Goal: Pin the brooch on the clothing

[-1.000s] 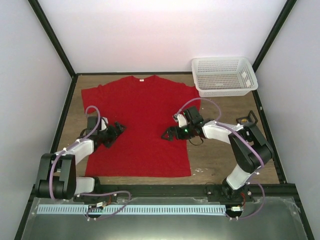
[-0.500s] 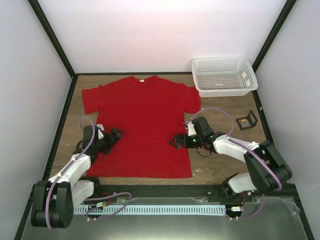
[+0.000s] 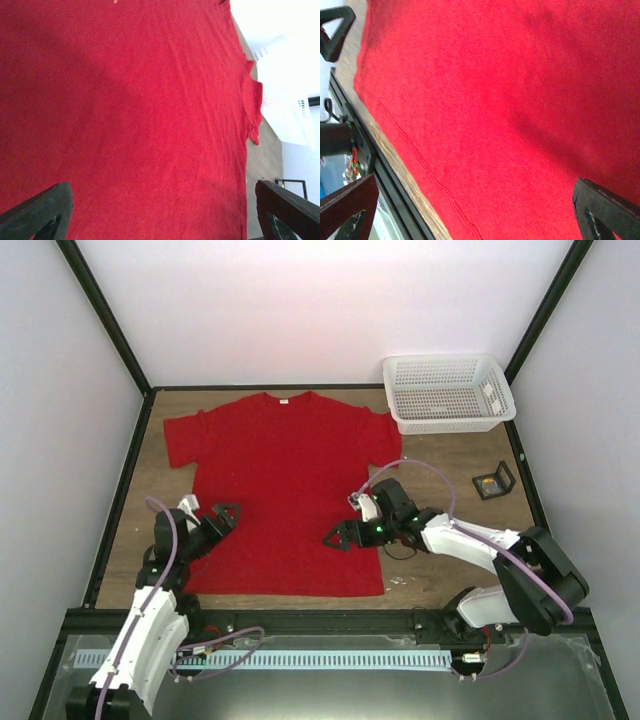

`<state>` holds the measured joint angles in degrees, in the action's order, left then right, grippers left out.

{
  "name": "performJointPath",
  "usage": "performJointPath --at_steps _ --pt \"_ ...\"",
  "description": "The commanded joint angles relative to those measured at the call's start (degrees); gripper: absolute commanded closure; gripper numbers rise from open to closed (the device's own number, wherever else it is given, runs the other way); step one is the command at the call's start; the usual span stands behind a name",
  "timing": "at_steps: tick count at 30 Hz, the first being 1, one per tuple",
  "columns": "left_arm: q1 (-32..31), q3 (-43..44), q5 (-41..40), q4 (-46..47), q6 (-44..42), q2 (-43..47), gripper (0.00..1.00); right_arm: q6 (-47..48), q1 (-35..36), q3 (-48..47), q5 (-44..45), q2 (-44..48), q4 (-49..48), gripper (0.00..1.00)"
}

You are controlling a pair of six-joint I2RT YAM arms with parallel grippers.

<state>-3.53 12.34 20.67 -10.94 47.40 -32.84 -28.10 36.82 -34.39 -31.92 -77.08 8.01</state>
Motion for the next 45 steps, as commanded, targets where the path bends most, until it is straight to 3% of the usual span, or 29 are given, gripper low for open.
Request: performJointPath --at_steps 1,6,12,19,26,34,39,45 --pt "-0.14 0.43 2.06 0.36 -0.91 2.2 0.0 -2.28 0.47 4.87 -2.37 -0.52 -2.38 0.0" --pt "-0.14 11.44 2.08 -5.46 -7.71 2.54 0.0 -3.42 0.45 10.17 5.04 5.3 2.34 0.0" --pt "-0.12 27.16 -2.04 -8.28 -15.44 1.4 0.0 0.09 -1.16 1.98 18.65 16.97 12.47 0.0" --pt "-4.36 40.42 -14.32 -11.46 -26.74 -2.57 0.0 4.9 -20.68 -8.64 28.47 18.02 17.46 0.0" --pt "-17.37 42.69 -31.24 -13.06 -37.21 -5.92 0.0 4.23 -40.17 -9.98 33.15 15.46 16.49 0.0" --pt "-36.4 42.78 -45.14 -10.57 -47.44 -8.65 0.0 1.64 -45.93 -11.8 42.81 5.08 10.79 0.03" --pt "-38.71 40.17 -50.93 -10.83 -47.07 -7.24 0.0 1.06 -49.1 -13.33 41.76 -2.74 5.6 0.11" --pt "-38.51 38.76 -49.17 -9.91 -46.02 -7.21 0.0 1.73 -51.89 -14.82 41.03 -10.53 1.43 0.2"
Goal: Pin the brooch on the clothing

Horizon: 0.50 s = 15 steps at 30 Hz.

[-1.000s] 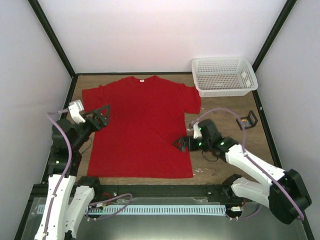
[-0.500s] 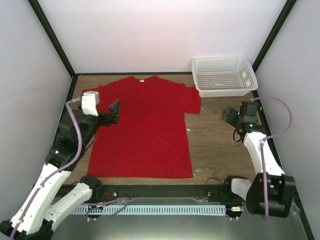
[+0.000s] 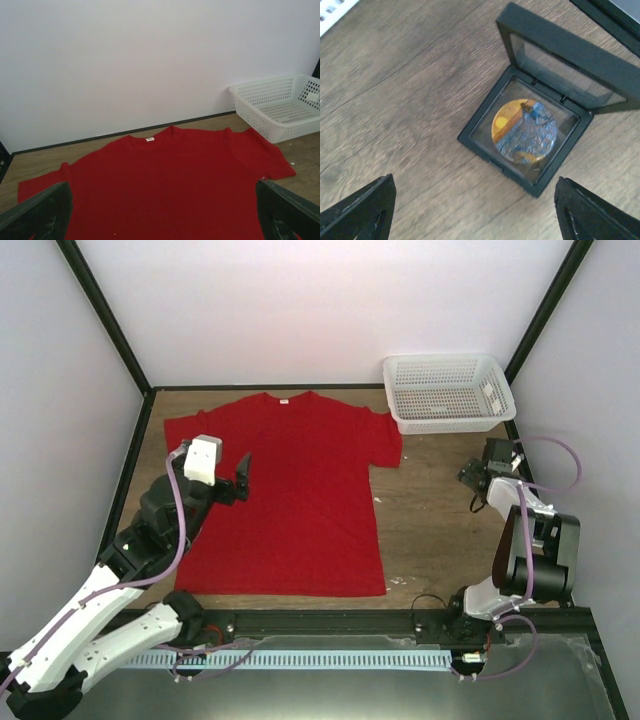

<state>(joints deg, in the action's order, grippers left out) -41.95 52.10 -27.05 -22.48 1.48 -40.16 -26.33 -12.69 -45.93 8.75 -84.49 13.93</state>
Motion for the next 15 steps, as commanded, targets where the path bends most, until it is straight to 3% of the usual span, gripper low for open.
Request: performJointPath --at_steps 1,7,10,15 --pt "-0.02 -1.17 -1.15 1.8 -0.04 0.01 0.0 -0.12 -2.95 -3.36 -0.06 -3.6 -5.08 0.2" --pt "0.83 -1.64 -1.02 2.29 -0.1 -0.59 0.0 -0.7 -4.37 -3.21 -0.06 -4.99 -6.81 0.24" --pt "1.18 -1.66 -1.22 2.27 -0.06 -0.77 0.0 -1.44 -4.93 -3.31 -0.38 -6.66 -7.11 0.32" --pt "1.56 -1.64 -1.01 2.29 0.16 -1.06 0.0 -2.5 -5.23 -3.45 1.9 -7.92 -6.98 0.32"
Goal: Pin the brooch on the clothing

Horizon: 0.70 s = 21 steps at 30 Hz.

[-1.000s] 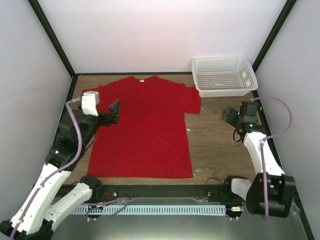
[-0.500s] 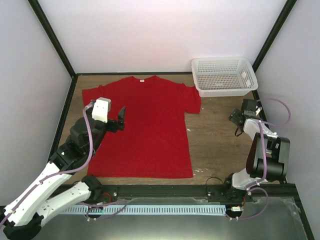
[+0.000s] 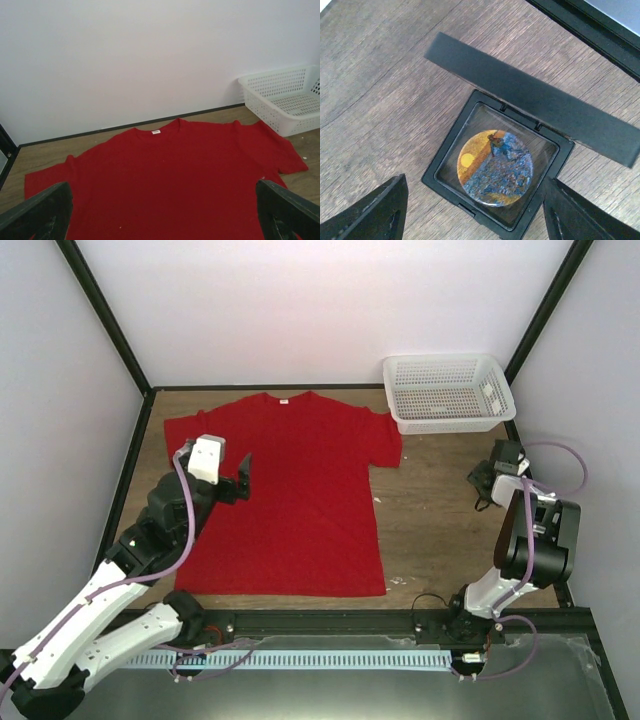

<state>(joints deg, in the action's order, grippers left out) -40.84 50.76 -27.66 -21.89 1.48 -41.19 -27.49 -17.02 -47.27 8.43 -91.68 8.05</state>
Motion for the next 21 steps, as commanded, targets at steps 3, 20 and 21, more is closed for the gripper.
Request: performJointPath --at_steps 3,20,21 --pt "0.69 -0.56 -0.46 1.87 0.12 0.05 0.0 -1.19 -0.99 -1.41 3.61 -1.34 -2.07 0.3" --pt "0.87 -1.06 -0.32 2.13 0.28 1.44 0.0 -1.09 -2.28 -2.81 5.12 -4.33 -2.19 0.21" --pt "0.85 -1.14 -0.35 2.17 0.22 1.49 0.0 -1.16 -2.39 -2.79 4.82 -4.38 -2.26 0.21"
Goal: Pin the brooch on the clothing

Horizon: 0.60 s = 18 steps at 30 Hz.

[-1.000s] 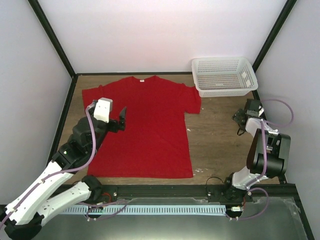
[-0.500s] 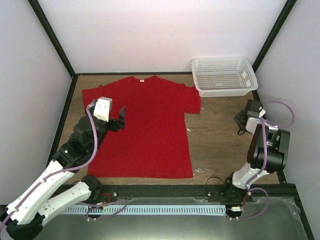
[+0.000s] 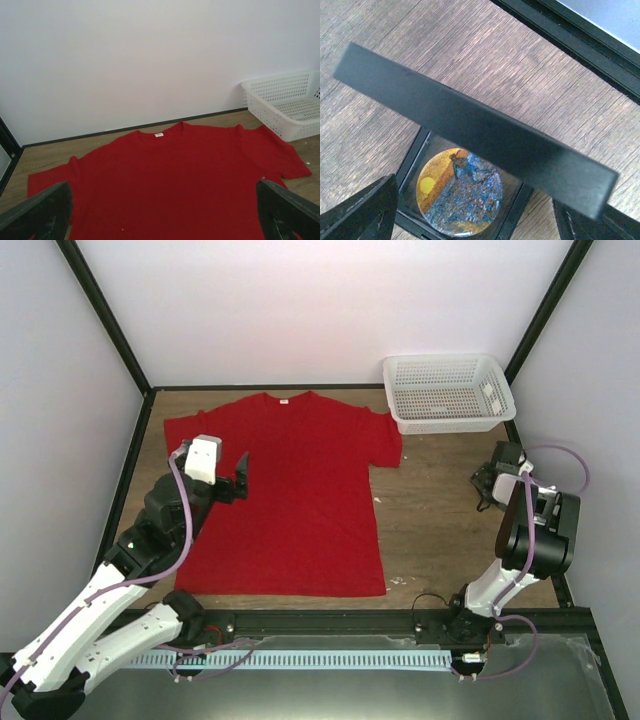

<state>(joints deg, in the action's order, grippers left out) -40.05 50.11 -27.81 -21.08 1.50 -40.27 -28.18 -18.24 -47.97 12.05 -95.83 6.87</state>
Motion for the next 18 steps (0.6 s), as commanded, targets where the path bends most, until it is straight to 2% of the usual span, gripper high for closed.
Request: performJointPath --at_steps 1,8,18 --pt "0.08 -0.52 -0.22 1.44 0.25 0.67 0.0 -0.53 -1.37 -1.94 1.09 -0.23 -1.38 0.22" --pt "0.12 -0.54 -0.11 1.47 0.26 0.63 0.0 -0.79 -2.23 -1.53 -0.48 -1.13 -2.42 0.28" --pt "0.07 -0.58 0.2 1.4 0.44 0.67 0.0 -0.46 -2.33 -1.99 -1.64 -2.6 -2.13 0.26"
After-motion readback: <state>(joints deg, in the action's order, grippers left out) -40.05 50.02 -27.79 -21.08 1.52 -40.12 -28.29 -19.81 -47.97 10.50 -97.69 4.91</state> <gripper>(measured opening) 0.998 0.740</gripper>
